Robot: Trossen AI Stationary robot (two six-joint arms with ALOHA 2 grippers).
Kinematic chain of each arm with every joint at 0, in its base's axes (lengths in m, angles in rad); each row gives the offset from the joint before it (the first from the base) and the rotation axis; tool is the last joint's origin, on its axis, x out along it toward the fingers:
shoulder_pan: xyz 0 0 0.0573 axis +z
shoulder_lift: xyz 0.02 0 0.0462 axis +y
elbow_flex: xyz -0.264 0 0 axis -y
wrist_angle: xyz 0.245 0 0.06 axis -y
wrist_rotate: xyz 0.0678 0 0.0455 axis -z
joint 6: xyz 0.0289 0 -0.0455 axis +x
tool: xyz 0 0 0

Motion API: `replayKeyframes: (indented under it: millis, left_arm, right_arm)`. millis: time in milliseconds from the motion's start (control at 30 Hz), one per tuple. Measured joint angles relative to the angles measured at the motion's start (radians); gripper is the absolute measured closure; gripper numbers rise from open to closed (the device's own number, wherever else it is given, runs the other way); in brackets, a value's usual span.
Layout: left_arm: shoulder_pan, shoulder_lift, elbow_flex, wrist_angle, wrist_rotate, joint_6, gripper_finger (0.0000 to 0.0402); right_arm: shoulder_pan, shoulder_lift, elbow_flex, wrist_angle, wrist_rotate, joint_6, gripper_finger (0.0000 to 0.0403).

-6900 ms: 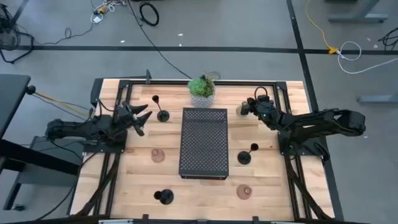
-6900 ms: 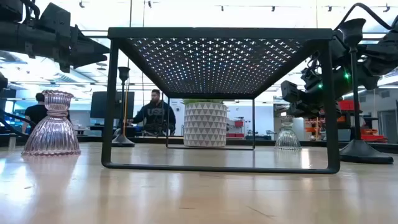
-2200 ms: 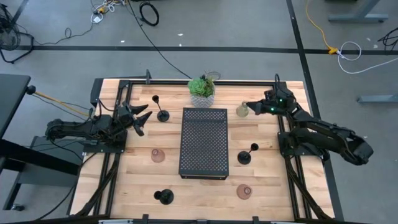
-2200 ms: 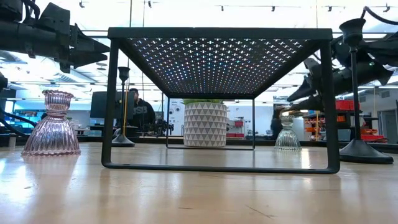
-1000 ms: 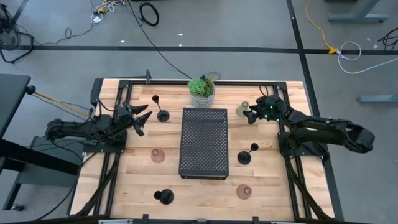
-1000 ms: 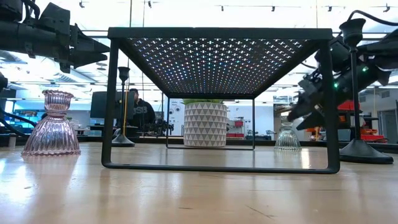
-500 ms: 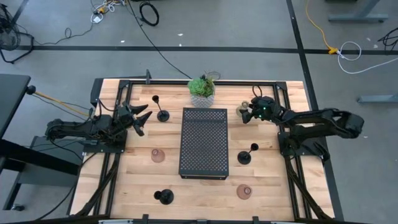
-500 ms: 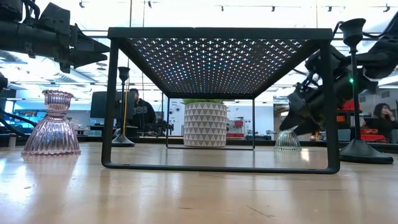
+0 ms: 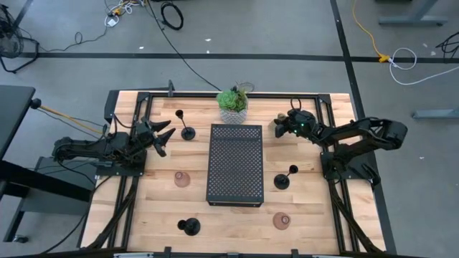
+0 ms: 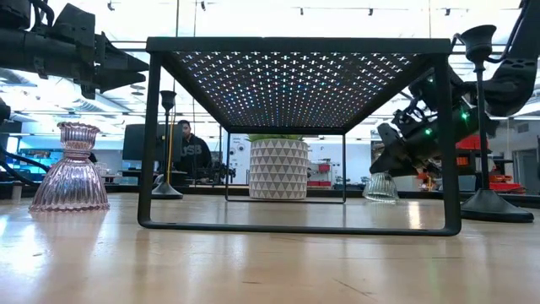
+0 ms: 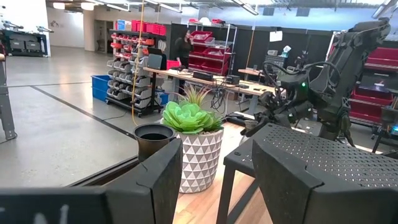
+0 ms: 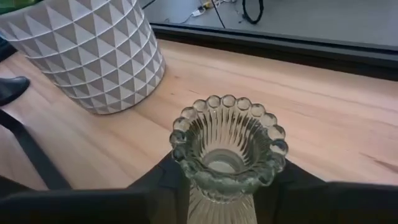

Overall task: Pick & Place candle stick holders
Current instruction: Put the green candle holder on the shelf

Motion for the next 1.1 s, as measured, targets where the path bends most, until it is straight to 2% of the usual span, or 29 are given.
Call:
replayKeyframes:
  millis: [233,333,433,600,733,800,867,1000,1100]
  left_arm:
    - [0.000,0.000,0.000,0.000,0.000,0.000,0.0204]
    - [0.000,0.000,0.000,0.000,0.000,0.000,0.0204]
    - [0.000,0.000,0.000,0.000,0.000,-0.001,0.0204]
    - [0.000,0.000,0.000,0.000,0.000,0.000,0.0204]
    - [0.000,0.000,0.000,0.000,-0.001,0.000,0.0204]
    - [0.000,0.000,0.000,0.000,0.000,0.000,0.0204]
    - [0.000,0.000,0.000,0.000,0.000,0.000,0.0204]
    - [0.000,0.000,0.000,0.000,0.000,0.000,0.0204]
    - [0.000,0.000,0.000,0.000,0.000,0.000,0.0204]
  right_arm:
    - [0.003,-0.061,0.015,-0.040,-0.070,0.090,0.0294]
    - [0.015,-0.127,0.096,-0.180,-0.114,0.081,0.0294]
    - [0.038,-0.207,0.239,-0.463,-0.132,0.014,0.0294]
    - [0.088,-0.322,0.542,-0.920,-0.039,-0.133,0.0294]
    - [0.180,-0.353,0.721,-1.076,-0.022,-0.139,0.0294]
    - [0.261,-0.354,0.787,-1.159,0.026,-0.115,0.0294]
    - [0.351,-0.340,0.816,-1.193,0.088,-0.071,0.0294]
    - [0.517,-0.301,0.845,-1.150,0.215,0.018,0.0294]
    - [0.597,-0.229,0.843,-1.081,0.239,0.036,0.0294]
